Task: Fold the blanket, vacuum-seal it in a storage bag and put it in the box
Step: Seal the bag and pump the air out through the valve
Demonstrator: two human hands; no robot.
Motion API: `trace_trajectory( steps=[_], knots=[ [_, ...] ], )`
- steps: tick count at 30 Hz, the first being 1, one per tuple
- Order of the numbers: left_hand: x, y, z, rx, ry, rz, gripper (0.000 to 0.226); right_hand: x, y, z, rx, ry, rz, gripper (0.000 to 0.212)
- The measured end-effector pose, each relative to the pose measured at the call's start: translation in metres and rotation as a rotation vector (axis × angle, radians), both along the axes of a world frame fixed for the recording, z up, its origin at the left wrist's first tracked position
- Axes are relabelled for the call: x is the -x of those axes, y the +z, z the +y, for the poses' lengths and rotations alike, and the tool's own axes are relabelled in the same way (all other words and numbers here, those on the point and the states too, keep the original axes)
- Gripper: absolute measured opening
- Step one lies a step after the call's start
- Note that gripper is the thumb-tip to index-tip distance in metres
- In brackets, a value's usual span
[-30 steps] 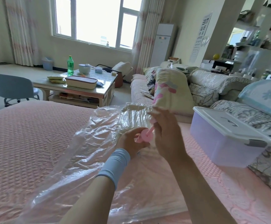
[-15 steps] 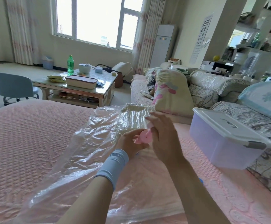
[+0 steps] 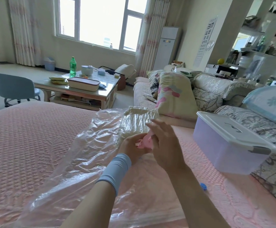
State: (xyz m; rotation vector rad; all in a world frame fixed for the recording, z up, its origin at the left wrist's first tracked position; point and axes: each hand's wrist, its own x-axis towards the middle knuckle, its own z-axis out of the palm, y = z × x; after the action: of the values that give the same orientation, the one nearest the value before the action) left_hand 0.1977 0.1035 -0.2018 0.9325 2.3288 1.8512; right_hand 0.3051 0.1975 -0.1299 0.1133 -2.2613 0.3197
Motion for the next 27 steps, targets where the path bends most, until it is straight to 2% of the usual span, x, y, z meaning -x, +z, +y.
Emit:
trace_trajectory(
  steps=[3,5,7,10,12,14,18,20,22,25,27],
  knots=[
    [0.005,-0.003,-0.001,-0.005,-0.012,-0.007,0.056,-0.001,0.023,0.002,-0.047,0.046,0.328,0.034],
    [0.006,-0.004,0.0,-0.003,-0.013,-0.004,0.057,0.0,0.024,0.004,-0.033,0.038,0.428,0.033],
    [0.003,-0.003,0.001,-0.008,-0.006,0.004,0.055,0.0,0.01,0.003,-0.036,-0.011,0.3,0.035],
    [0.0,-0.001,0.001,-0.005,-0.004,0.011,0.053,0.003,-0.015,0.002,0.054,-0.019,-0.154,0.036],
    [-0.001,-0.001,0.001,0.0,-0.008,0.009,0.054,0.002,-0.013,0.003,0.099,0.007,-0.207,0.036],
    [0.001,-0.001,0.0,-0.02,0.0,0.005,0.056,0.0,0.005,0.003,0.055,0.012,-0.049,0.037],
    [0.004,-0.003,0.0,-0.022,0.001,0.005,0.057,-0.003,0.038,0.002,-0.015,0.063,0.399,0.035],
    [0.004,-0.004,0.0,-0.014,-0.004,0.005,0.058,-0.001,0.032,0.003,-0.013,0.054,0.446,0.036],
    [0.003,-0.005,0.001,-0.011,-0.007,0.013,0.057,0.001,0.01,0.003,0.007,0.009,0.279,0.037],
    [-0.001,-0.003,0.001,0.001,-0.011,0.014,0.056,0.005,-0.02,0.003,0.067,-0.04,-0.152,0.039],
    [-0.002,-0.003,0.001,0.003,-0.013,-0.005,0.055,0.004,-0.019,0.002,0.084,-0.024,-0.199,0.039]
  ],
)
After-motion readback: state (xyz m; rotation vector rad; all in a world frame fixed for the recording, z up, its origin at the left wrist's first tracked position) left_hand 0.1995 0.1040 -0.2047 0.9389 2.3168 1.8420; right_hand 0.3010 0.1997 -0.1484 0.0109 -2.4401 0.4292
